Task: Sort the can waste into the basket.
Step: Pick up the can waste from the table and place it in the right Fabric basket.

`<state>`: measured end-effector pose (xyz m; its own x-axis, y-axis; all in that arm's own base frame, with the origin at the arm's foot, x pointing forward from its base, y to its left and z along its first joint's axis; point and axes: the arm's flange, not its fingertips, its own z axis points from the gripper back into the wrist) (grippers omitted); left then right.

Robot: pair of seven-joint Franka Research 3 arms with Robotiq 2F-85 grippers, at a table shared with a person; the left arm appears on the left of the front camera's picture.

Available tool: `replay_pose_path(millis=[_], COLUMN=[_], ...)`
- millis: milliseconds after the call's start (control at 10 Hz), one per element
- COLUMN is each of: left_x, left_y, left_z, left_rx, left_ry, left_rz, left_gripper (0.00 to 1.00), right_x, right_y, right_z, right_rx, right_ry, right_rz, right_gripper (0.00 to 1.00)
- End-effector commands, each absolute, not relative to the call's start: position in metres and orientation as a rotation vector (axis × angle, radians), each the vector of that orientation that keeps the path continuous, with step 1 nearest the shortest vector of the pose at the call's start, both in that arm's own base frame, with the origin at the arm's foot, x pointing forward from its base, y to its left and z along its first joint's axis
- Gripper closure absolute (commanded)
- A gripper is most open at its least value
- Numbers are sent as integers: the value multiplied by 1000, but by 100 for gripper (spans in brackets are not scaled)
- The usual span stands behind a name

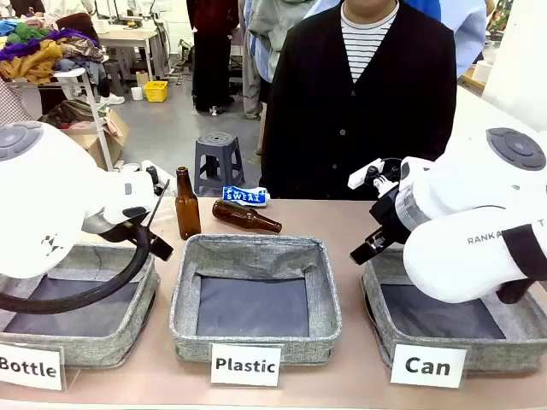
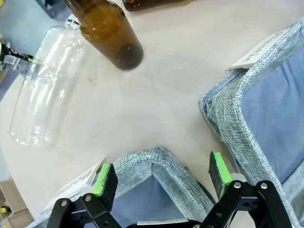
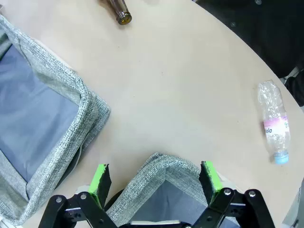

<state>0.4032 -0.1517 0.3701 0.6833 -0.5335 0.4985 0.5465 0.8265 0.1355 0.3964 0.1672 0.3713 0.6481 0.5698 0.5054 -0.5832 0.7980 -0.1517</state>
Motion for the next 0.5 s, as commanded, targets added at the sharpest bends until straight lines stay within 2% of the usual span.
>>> replay_pose_path(millis=[0, 400], left_x=[403, 403], left_y=[-152, -152], left_z=[370, 370], left_rx=[-25, -25], left_ry=[-551, -551], left_rz=[-606, -606], left_gripper=[0, 0], right_x=[396, 396], right_y=[167, 167], right_z=[371, 371], right_rx=[25, 25], right_ry=[-566, -566], right_rz=[656, 656], right_gripper=[0, 0])
